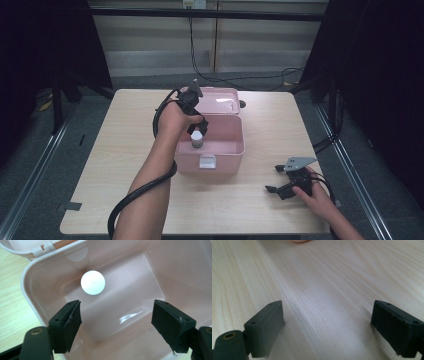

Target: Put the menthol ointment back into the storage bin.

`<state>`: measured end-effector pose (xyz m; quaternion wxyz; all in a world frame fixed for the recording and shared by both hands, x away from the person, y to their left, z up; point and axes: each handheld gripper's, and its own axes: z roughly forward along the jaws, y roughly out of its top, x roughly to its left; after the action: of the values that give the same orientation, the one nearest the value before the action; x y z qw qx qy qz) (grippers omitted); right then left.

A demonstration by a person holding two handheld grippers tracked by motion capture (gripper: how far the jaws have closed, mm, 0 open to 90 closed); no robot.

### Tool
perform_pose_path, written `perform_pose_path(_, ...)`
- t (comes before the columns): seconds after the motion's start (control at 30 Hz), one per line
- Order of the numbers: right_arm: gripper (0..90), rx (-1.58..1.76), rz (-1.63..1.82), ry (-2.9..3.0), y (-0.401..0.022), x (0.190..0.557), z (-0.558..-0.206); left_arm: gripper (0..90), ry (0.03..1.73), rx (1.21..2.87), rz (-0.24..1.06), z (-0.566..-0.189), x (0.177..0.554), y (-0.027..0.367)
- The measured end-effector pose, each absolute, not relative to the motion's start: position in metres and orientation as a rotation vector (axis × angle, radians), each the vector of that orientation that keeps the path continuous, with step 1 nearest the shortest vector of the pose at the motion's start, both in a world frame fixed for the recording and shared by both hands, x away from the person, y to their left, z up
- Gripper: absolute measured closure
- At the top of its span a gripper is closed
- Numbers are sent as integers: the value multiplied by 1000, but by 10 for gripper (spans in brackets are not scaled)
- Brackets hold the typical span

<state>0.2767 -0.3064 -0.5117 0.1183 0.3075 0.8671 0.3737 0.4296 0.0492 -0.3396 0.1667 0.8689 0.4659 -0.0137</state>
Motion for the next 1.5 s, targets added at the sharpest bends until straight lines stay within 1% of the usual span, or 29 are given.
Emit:
perform_pose_path(0.4,105,901,1093,2536,-306,277,-512,233,1259,2524,-46,-322,420,59)
perform_pose_path(0.7,105,900,1095,2538,-306,277,-512,233,1224,2552,-48,-314,411,74)
perform_pose_path(0.9,105,902,1095,2538,-306,277,-512,233,1231,2556,-43,-314,406,92)
perform_pose_path(1.33,105,902,1094,2537,-306,277,-512,233,1289,2492,-45,-320,392,140)
perform_pose_path(1.5,105,901,1098,2536,-306,277,-512,233,1306,2470,-28,-327,388,157)
